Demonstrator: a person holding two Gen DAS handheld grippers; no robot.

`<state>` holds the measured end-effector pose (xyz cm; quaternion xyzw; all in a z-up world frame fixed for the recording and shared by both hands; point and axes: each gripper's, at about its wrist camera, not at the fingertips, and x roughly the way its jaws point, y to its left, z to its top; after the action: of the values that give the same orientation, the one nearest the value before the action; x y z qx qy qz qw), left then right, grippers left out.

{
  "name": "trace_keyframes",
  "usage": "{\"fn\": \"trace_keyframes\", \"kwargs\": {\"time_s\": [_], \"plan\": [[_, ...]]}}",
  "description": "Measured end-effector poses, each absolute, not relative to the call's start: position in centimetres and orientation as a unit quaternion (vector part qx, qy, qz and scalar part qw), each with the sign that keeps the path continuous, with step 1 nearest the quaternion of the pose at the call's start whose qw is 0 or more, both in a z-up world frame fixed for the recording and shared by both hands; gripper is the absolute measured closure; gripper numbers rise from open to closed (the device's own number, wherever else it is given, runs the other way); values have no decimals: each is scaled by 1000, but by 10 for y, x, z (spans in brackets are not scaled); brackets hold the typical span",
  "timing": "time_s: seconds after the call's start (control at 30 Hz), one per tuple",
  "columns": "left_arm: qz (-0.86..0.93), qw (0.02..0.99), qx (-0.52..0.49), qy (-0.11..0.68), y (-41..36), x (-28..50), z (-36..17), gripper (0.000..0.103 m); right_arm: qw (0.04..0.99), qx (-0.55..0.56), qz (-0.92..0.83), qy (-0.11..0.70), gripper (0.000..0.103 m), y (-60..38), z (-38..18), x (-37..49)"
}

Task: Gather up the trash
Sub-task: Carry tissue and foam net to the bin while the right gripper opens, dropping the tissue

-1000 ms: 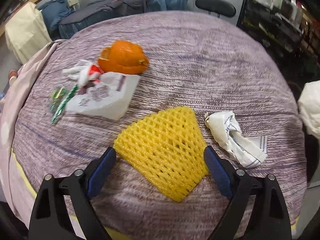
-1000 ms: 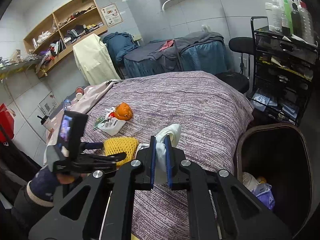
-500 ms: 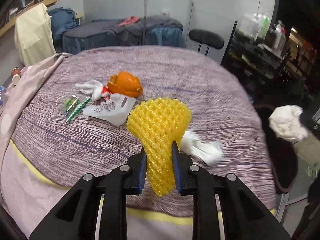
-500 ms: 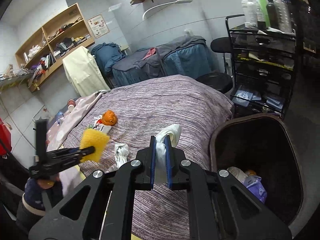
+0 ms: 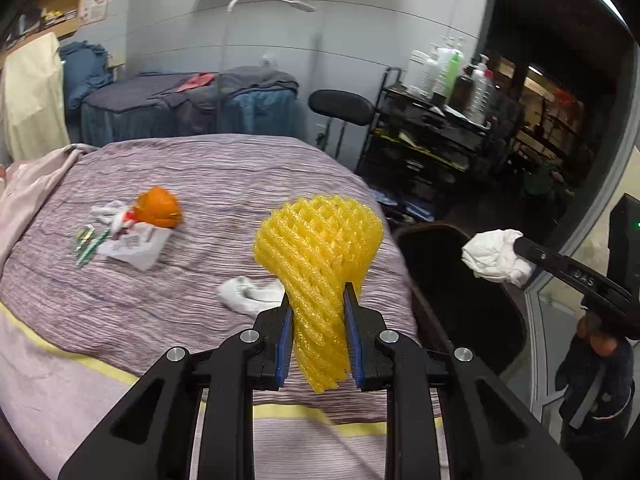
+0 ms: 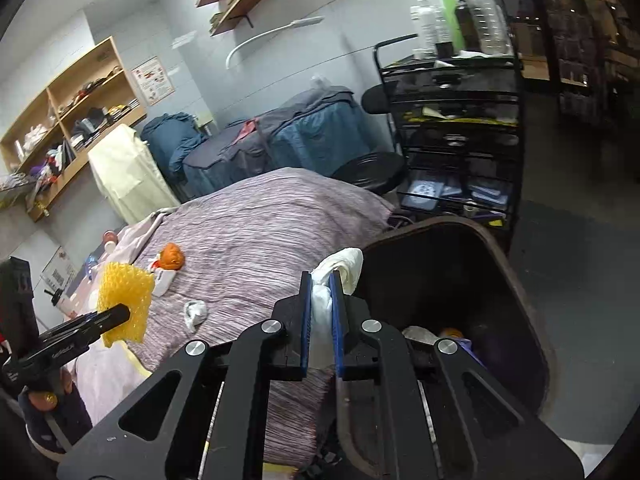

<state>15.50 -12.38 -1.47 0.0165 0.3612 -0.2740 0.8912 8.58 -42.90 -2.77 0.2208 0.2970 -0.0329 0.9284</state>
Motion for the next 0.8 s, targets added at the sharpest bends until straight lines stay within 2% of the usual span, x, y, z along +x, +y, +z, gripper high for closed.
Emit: {"fn": "trace_keyframes", "kwargs": {"time_s": [0.57, 0.63, 0.67, 0.7, 0.77, 0.8], "plan": [[-352, 850, 51, 388, -210, 137, -36, 81, 894, 252, -127, 349, 93, -490, -95, 67], [-357, 846, 51, 393, -215, 136, -38, 81, 888, 258, -132, 358, 90, -493, -104, 68], [-358, 845, 52, 394, -218, 136, -39, 81, 885, 262, -137, 361, 79, -495, -109, 67], [-358, 845, 54, 394, -220, 135, -40, 81, 881, 266, -142, 363, 59, -496, -113, 66], [-361, 843, 57, 395, -223, 133, -41, 81, 879, 275, -151, 360, 39, -498, -118, 62], [-362, 842, 59, 396, -224, 133, -42, 81, 878, 277, -153, 358, 37, -499, -119, 60]]}}
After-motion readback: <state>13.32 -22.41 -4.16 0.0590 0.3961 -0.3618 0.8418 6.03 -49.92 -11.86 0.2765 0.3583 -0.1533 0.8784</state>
